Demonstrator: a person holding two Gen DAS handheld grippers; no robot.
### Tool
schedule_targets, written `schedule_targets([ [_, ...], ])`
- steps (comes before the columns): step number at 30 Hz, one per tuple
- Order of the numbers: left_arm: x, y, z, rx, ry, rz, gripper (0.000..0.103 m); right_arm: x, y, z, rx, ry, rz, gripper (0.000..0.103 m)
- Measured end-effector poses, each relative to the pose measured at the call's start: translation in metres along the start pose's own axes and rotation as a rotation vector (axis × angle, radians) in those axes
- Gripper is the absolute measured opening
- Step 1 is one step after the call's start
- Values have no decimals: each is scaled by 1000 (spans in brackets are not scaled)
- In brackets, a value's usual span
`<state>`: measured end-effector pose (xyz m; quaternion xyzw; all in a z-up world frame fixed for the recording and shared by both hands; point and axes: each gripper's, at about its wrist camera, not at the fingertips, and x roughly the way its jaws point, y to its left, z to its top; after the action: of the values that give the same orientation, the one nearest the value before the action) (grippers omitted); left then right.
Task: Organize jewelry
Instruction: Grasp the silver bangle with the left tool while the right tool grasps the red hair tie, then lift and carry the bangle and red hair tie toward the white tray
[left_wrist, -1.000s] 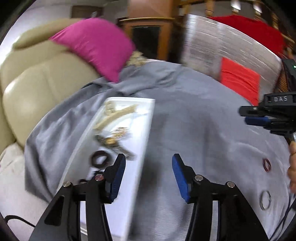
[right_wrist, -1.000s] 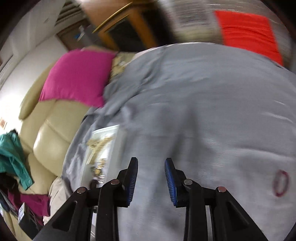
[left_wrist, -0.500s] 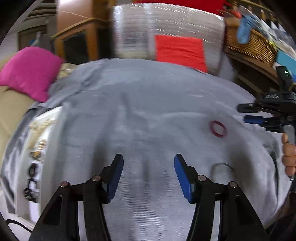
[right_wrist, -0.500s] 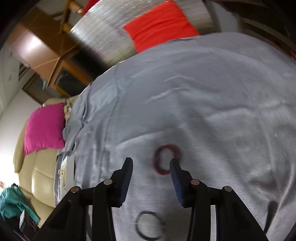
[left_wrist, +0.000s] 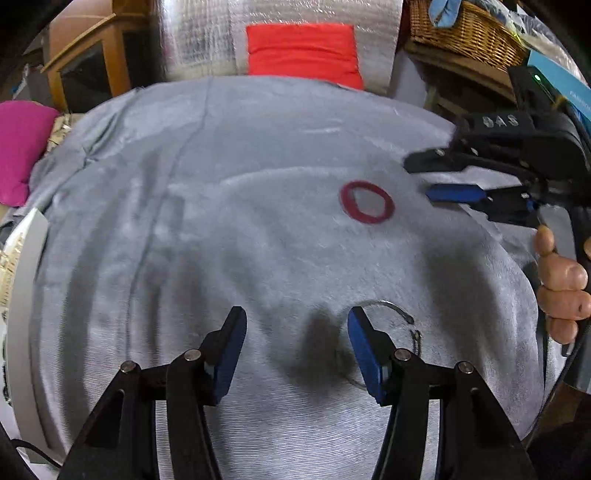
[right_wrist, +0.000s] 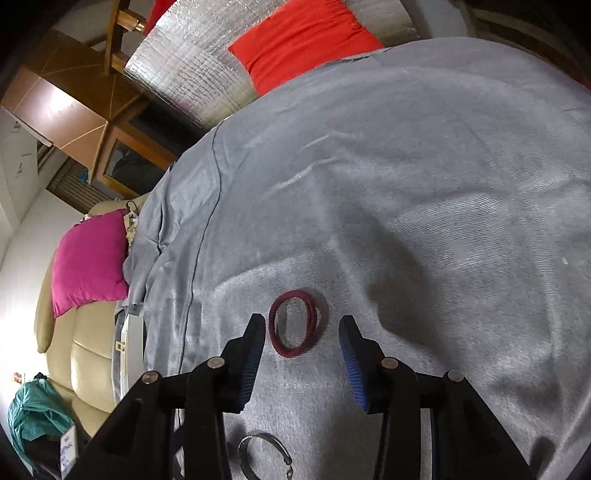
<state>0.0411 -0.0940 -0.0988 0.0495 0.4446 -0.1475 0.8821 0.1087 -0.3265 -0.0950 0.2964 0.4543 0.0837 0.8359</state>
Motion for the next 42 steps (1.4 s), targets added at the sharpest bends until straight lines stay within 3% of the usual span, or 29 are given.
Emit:
schedule_targets([
  [9,10,-10,-2,6,52,-101,58,27,9,2,-45,7,-75,45],
  [12,2,-13,-1,14,46,-198,58,32,11,3,-55,7,-93,45],
  [14,-2,-20,-3,47,38,-219,69,35,11,2,-58,15,-100,45],
  [16,-3,-29,-6,88,33,-207,75,36,11,1,-68,21,-103,45],
  [21,11,-36,-11,104,85,-181,75,37,7,2,-69,21,-97,45],
  [24,13,-41,-15,125,71,-154,72,39,7,2,-78,16,-98,45],
  [25,12,-44,-16,141,61,-137,61,40,9,2,-95,14,-110,42],
  [28,11,-47,-18,149,49,-128,61,45,16,-1,-156,1,-184,14],
  [30,7,-41,-16,139,46,-134,61,46,17,-1,-181,-13,-207,7],
  [35,-5,-26,-7,102,13,-136,61,39,19,-1,-184,-32,-201,4],
  [42,-39,-4,0,70,-95,-45,61,12,32,2,-181,-97,-109,4],
])
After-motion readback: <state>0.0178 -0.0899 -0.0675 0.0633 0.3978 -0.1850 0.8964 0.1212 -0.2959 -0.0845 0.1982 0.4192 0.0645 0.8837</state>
